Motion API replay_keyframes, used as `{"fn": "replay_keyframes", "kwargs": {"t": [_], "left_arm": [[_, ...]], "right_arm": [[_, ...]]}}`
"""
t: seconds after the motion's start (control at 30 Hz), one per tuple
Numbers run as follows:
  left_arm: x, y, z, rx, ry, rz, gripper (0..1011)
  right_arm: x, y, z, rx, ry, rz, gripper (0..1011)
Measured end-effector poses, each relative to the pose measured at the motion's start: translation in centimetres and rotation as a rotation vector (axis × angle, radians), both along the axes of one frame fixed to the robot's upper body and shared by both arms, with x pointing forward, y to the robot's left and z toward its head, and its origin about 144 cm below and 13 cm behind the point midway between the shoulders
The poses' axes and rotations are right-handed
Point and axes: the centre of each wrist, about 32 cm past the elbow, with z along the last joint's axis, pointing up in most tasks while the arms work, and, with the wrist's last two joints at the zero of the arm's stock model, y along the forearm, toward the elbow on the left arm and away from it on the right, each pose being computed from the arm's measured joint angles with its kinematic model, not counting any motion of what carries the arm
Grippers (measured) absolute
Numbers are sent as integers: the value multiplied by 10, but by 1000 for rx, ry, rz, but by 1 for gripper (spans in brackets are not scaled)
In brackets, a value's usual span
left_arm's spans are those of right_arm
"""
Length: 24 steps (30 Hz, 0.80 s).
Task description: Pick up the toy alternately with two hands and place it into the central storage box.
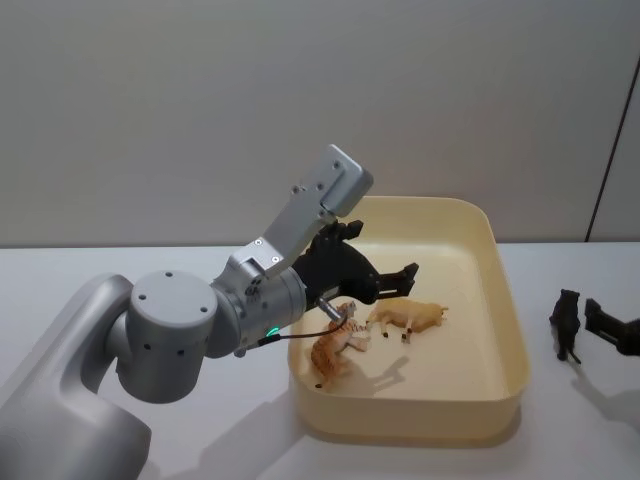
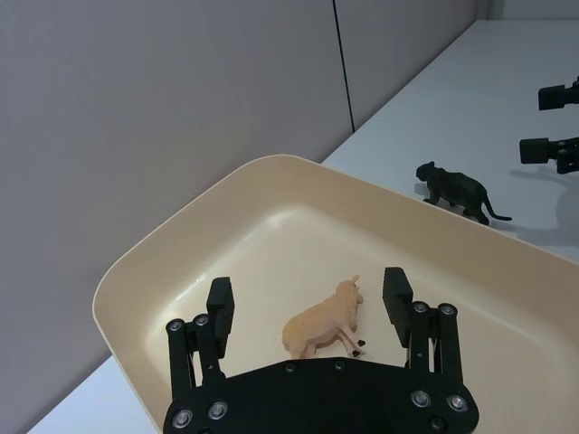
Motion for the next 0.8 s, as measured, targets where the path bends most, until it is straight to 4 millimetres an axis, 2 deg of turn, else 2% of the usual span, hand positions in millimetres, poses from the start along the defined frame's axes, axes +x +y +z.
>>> {"fn": "replay_keyframes", "kwargs": {"t": [0.3,0.8], "left_arm": [[0,0,0,0,0,0,1001],[0,0,0,0,0,0,1001]], "right_arm": [[4,1,-10,-26,46,-31,1001],[28,19,-22,-35,64,-24,1001]]}}
